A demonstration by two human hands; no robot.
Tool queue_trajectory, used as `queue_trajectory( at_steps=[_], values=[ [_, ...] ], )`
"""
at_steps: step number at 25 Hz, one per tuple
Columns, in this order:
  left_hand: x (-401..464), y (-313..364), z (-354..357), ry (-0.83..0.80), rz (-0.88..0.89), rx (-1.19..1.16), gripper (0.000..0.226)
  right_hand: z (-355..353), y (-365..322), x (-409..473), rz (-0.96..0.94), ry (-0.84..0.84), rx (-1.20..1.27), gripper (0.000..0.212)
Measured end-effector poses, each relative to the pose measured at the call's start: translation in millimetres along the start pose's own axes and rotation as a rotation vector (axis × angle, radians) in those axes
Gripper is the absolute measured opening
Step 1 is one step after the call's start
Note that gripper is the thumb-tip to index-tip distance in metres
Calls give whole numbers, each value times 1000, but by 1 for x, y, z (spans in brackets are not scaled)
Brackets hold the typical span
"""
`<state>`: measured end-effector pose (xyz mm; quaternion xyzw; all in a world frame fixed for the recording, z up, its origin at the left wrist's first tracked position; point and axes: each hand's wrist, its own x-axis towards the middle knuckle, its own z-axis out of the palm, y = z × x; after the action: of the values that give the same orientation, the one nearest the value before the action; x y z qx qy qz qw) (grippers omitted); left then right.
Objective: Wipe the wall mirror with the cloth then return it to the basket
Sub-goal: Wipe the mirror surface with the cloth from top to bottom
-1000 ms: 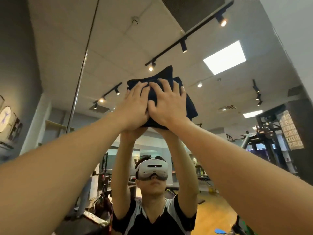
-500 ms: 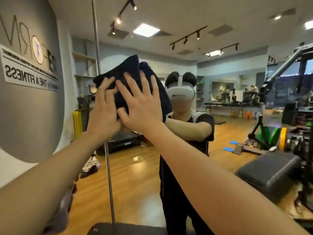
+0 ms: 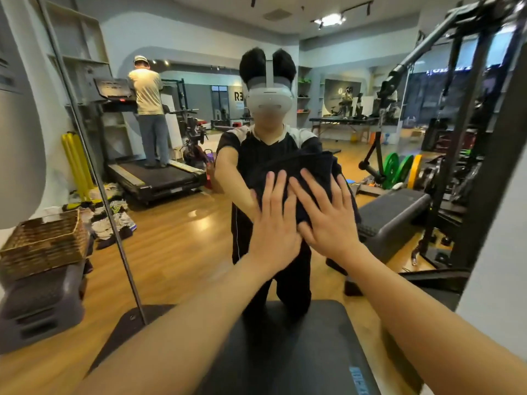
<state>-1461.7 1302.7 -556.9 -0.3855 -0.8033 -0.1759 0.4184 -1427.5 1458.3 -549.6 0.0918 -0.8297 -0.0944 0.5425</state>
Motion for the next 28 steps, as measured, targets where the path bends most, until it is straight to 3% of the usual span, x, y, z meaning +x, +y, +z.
queue_trajectory(
  at_steps=[4, 7, 11, 15, 18, 21, 28],
  values=[
    [95, 90, 9, 100, 1, 19, 66, -47, 105, 27, 46, 78, -46, 62],
    [166, 89, -16, 218, 64, 45, 62, -67, 131, 88, 154, 216, -46, 59],
    [205, 23, -67, 315, 159, 64, 62, -64, 86, 163, 249, 361, -27, 62],
    [194, -52, -108, 389, 94, 31, 55, -56, 19, 212, 198, 371, 8, 66],
    [187, -66, -115, 420, 84, 40, 55, -52, 7, 221, 135, 351, 48, 67],
    [194, -38, -101, 460, 91, -17, 52, -60, 46, 208, 17, 320, 28, 67],
    [239, 97, -40, 351, 175, 98, 82, -103, 196, 148, -26, 311, -72, 67]
  ],
)
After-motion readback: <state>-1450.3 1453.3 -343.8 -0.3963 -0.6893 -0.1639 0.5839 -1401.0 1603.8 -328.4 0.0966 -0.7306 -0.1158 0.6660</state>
